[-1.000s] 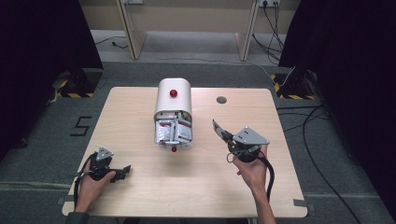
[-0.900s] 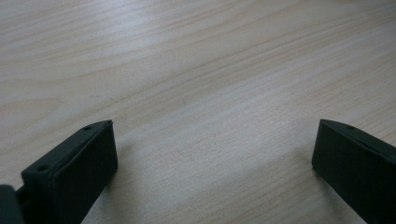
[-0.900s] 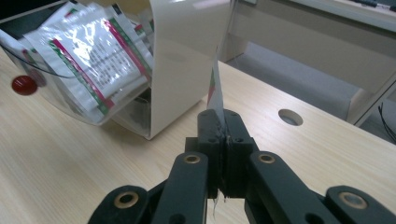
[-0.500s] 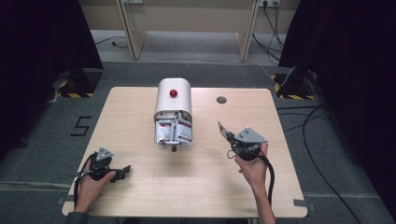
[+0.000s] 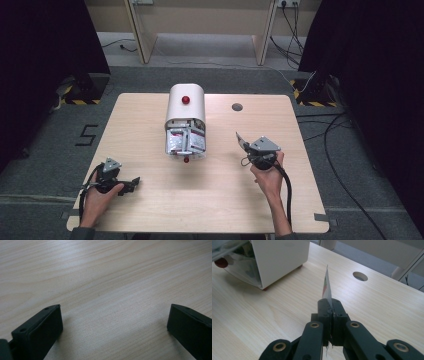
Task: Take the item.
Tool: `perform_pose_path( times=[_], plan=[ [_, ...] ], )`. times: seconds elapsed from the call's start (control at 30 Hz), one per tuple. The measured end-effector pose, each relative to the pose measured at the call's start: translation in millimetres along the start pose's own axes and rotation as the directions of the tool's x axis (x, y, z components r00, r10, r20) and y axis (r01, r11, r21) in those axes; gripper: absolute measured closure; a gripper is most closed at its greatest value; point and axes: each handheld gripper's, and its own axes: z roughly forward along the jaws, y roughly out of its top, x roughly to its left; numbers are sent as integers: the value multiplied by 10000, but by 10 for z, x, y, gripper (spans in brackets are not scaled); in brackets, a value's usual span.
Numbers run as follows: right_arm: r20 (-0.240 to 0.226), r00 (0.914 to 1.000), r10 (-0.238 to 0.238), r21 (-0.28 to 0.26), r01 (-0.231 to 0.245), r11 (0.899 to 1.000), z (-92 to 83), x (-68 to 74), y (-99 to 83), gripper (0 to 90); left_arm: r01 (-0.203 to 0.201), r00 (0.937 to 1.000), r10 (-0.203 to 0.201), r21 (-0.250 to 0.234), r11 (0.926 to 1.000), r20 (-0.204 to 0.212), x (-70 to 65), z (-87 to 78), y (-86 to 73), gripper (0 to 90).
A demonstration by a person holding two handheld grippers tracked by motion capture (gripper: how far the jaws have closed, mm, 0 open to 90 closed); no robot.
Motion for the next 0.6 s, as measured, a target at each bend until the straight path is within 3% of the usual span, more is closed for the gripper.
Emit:
perform_pose_path(
  times=[0.33, 0.6],
  plan=[
    [103, 9999, -45, 529, 39, 9986, 208, -56, -98, 885, -8, 10000, 8, 8, 10000, -7, 0, -1, 0, 0],
    [271, 9990, -352, 835, 328, 9960, 349, -42, -154, 884, 0, 10000, 0, 1, 10000, -2, 0, 0, 0, 0]
  ],
)
